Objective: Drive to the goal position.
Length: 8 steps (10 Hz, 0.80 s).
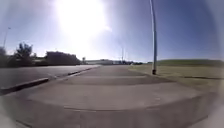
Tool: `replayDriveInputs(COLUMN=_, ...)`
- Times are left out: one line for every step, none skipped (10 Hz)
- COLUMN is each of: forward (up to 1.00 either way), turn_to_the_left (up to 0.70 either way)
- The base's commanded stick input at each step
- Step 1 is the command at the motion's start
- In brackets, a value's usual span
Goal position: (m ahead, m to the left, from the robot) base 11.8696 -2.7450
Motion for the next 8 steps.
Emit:
replayDriveInputs(forward=1.0, turn_to_the_left=0.01)
replayDriveInputs(forward=1.0, turn_to_the_left=0.01)
replayDriveInputs(forward=1.0, turn_to_the_left=0.01)
replayDriveInputs(forward=1.0, turn_to_the_left=0.01)
replayDriveInputs(forward=1.0, turn_to_the_left=0.01)
replayDriveInputs(forward=1.0, turn_to_the_left=0.01)
replayDriveInputs(forward=1.0, turn_to_the_left=0.01)
replayDriveInputs(forward=1.0, turn_to_the_left=0.01)
